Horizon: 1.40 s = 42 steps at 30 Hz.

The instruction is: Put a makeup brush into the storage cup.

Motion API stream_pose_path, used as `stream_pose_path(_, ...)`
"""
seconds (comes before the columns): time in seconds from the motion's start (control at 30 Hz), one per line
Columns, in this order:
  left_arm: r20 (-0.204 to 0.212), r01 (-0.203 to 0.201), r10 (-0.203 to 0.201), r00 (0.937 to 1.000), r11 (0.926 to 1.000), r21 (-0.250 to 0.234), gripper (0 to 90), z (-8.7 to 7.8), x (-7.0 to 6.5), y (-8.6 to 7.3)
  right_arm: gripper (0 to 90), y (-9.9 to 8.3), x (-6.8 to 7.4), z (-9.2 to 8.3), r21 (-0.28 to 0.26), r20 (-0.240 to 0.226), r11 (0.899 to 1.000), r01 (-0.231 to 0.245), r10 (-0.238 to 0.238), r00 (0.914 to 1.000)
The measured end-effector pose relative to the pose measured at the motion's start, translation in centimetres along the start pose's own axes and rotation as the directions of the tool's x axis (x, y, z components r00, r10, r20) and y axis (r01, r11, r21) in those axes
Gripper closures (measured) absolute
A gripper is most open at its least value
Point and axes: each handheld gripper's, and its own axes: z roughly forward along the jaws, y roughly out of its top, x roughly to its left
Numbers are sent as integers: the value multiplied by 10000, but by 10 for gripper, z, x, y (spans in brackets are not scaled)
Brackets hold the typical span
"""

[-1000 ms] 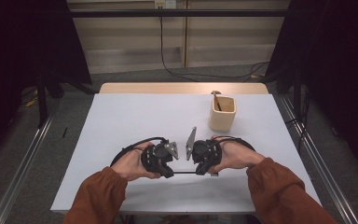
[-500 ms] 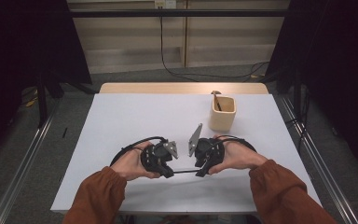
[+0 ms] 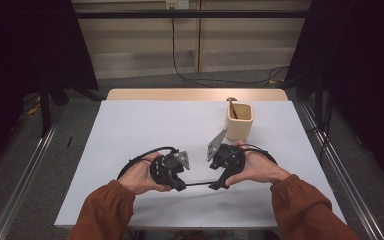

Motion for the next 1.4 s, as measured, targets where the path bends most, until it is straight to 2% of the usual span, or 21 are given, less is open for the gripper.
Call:
stream_pose_path(0.1,-26,33,-33,10000,10000,-85,861,0,1,-3,243,-2,-1,-2,-303,79,9995,-112,114,9999)
stream_pose_path(0.2,-96,91,-93,9999,9997,-226,861,-3,1,-5,237,-5,-3,-4,-853,190,9962,-158,175,9997)
stream_pose_path(0.27,-141,81,-85,9999,9996,-266,861,-5,1,-6,209,-7,-3,-5,-949,159,9947,-394,411,9990)
stream_pose_path(0.37,-160,36,-41,9999,9995,-311,861,-6,1,-8,184,-10,-5,-7,-1216,238,9918,-395,427,9988)
stream_pose_path(0.67,-250,224,-235,9994,9989,-418,861,-9,1,-14,97,-20,-7,-17,-2012,559,9764,-783,913,9943)
stream_pose_path(0.83,-300,248,-263,9992,9985,-480,861,-13,-2,-19,96,-27,-8,-22,-2273,557,9692,-946,1100,9924)
stream_pose_path(1.03,-318,456,-482,9983,9961,-751,860,-16,0,-26,43,-33,-4,-24,-2500,454,9646,-842,985,9941)
stream_pose_path(1.17,-280,598,-627,9976,9938,-943,860,-17,-1,-30,43,-36,-4,-27,-2868,524,9542,-854,1046,9931)
stream_pose_path(1.23,-276,541,-574,9980,9926,-1083,860,-18,-2,-30,46,-37,-4,-28,-3011,545,9497,-859,1071,9928)
stream_pose_path(1.3,-300,542,-578,9979,9927,-1081,860,-18,-4,-32,38,-39,-4,-29,-3064,544,9485,-808,1022,9933)
stream_pose_path(1.4,-342,681,-725,9968,9910,-1154,860,-19,-3,-37,41,-44,-3,-32,-3277,793,9400,-948,1273,9887)
